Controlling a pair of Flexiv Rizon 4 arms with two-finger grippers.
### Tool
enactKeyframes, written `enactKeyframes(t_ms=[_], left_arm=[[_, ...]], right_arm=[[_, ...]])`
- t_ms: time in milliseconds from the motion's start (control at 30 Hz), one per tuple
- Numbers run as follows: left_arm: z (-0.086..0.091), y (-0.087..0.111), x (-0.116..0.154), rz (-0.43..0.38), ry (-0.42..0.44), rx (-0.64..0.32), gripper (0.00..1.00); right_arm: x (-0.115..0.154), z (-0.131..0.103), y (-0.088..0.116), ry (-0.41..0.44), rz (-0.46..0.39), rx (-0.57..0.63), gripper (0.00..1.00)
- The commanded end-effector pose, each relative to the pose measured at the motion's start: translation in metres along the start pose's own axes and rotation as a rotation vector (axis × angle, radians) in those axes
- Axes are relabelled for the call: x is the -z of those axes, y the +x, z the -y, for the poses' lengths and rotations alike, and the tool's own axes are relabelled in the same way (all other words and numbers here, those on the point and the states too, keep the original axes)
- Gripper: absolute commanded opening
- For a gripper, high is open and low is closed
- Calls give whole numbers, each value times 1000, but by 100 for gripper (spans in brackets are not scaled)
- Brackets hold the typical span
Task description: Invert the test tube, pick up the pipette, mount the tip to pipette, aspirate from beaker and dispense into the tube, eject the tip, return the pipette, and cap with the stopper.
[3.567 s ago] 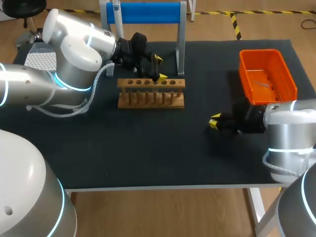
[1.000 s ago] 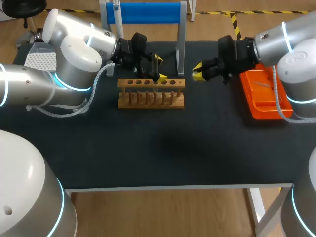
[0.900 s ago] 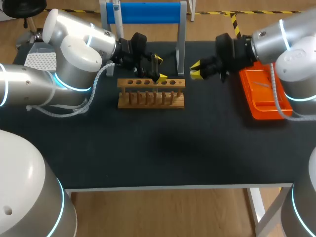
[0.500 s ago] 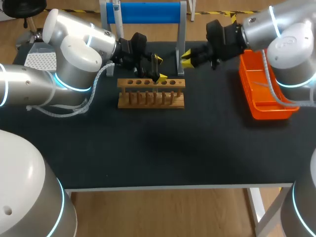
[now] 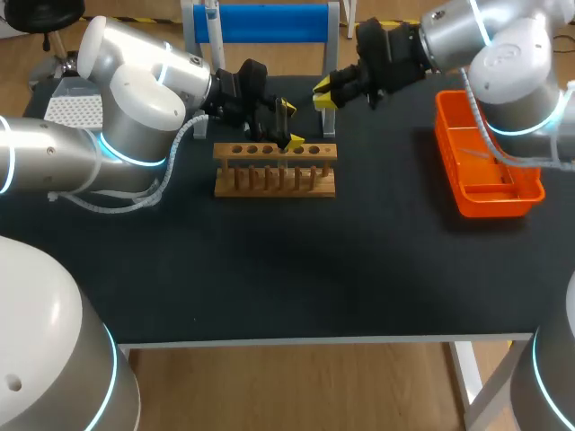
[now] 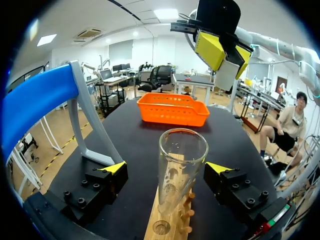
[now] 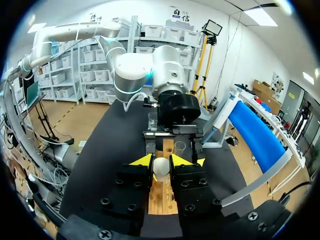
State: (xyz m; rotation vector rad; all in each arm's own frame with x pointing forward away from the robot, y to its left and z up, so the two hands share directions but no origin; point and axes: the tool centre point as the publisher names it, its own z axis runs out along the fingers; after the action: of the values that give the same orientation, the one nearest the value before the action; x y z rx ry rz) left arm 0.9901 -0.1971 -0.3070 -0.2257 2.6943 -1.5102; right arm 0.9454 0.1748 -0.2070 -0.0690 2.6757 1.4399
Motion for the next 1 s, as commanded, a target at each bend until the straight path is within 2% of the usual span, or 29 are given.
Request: enactKeyframes(t_ms=[33, 1000], left_arm=[[0, -1, 0, -2, -1, 1, 100], [0, -1, 0, -2, -1, 1, 100]], right_arm=[[-7, -7, -10, 11, -16, 0, 0], [-47, -25, -37, 32, -58, 17, 0]])
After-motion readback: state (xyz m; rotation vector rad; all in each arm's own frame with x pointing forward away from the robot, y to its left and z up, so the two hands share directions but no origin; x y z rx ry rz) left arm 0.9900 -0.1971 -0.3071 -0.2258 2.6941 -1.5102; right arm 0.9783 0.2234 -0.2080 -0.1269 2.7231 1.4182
